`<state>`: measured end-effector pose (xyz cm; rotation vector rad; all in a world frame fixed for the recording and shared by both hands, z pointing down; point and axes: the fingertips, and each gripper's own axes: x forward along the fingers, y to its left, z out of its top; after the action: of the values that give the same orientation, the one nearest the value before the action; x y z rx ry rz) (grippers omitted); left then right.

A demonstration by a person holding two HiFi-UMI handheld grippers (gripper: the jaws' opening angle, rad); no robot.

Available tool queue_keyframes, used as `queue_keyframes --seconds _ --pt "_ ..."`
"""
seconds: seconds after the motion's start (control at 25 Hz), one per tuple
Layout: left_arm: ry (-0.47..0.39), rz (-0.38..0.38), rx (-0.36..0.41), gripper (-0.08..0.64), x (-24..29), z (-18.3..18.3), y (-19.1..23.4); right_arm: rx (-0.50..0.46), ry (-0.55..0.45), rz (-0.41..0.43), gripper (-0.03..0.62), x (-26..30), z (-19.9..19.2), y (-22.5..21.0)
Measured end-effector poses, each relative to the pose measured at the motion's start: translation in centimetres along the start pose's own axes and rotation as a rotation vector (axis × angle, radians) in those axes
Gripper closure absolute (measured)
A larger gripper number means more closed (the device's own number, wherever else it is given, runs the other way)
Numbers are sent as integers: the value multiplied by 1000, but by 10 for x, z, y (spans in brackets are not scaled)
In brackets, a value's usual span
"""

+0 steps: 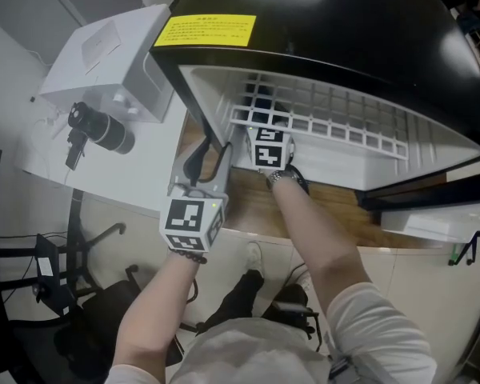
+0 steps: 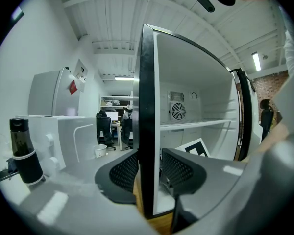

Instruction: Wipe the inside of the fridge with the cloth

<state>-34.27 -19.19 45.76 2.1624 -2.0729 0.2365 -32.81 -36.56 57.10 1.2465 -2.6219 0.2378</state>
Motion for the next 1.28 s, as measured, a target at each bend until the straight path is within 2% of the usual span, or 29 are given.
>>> queue_keyframes --seconds 1.28 --pt "2 39 6 420 0 -2 1 33 22 -142 531 -27 -11 -94"
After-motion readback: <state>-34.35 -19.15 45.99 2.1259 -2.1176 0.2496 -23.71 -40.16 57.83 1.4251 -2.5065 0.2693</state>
